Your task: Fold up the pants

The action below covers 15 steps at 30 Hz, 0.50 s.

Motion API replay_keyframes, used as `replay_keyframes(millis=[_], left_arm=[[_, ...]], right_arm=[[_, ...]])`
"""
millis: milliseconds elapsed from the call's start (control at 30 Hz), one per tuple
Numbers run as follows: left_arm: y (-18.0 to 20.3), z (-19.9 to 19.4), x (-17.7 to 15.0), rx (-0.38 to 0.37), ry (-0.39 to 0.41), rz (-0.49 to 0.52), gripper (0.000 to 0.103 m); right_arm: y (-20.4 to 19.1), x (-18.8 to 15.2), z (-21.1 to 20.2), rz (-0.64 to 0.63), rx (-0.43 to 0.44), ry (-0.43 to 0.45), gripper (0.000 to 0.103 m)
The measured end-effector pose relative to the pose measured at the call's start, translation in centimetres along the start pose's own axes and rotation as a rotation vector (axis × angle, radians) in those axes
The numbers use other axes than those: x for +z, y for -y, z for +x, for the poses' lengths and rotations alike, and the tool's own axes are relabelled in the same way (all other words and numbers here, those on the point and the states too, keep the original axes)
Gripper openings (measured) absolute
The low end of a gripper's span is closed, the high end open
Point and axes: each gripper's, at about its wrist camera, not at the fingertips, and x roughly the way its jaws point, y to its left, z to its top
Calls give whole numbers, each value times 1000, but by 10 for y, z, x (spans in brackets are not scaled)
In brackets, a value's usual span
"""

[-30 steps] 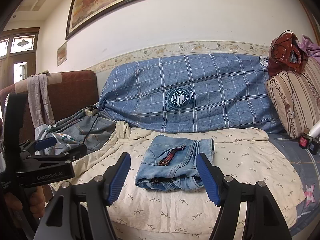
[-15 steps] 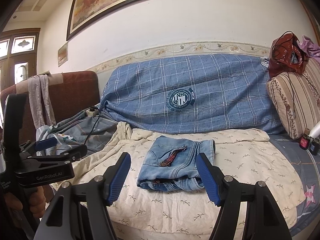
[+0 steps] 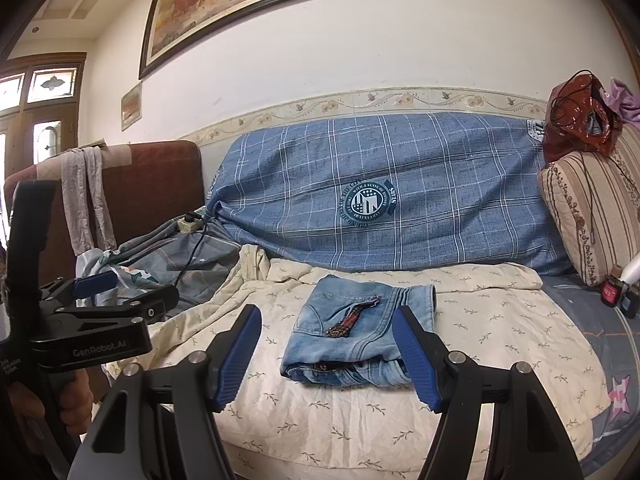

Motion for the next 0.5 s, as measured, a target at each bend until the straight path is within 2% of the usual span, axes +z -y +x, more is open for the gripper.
replay_keyframes(millis=[500], left_arm=[[-14, -18, 2, -19, 36, -28, 100]], right_arm=[[-23, 9, -15, -53, -2, 28, 71]])
